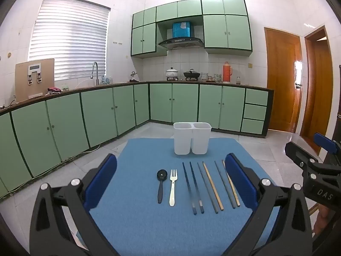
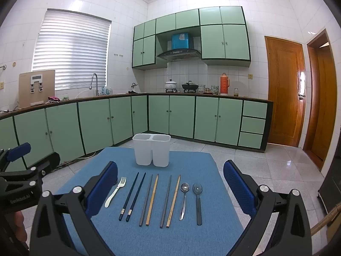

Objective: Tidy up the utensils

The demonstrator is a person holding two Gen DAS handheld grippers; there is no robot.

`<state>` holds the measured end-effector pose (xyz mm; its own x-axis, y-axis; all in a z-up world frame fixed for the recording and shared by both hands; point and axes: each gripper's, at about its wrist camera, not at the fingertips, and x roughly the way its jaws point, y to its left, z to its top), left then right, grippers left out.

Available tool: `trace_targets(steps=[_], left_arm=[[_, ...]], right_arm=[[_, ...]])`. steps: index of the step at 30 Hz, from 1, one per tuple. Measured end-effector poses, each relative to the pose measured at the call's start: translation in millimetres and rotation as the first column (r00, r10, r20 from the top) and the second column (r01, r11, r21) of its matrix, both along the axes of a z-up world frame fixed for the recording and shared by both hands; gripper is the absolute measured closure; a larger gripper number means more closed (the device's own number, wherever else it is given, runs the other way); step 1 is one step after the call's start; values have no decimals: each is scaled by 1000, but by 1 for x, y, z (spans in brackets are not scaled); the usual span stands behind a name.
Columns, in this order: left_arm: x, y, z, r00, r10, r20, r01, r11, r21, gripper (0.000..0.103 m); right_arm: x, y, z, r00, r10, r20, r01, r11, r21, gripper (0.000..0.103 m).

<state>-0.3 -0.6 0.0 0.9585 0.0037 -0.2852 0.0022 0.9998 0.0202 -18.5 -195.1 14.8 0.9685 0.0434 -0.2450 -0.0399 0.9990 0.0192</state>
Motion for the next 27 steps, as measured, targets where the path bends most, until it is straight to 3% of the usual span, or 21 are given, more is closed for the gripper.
trace_targets(steps=[27], left_arm=[[-2, 2, 4, 1000, 7, -2, -7, 1000, -7, 5]], right_arm=[[0, 1, 0, 1000, 0, -5, 0, 1000, -1, 6]])
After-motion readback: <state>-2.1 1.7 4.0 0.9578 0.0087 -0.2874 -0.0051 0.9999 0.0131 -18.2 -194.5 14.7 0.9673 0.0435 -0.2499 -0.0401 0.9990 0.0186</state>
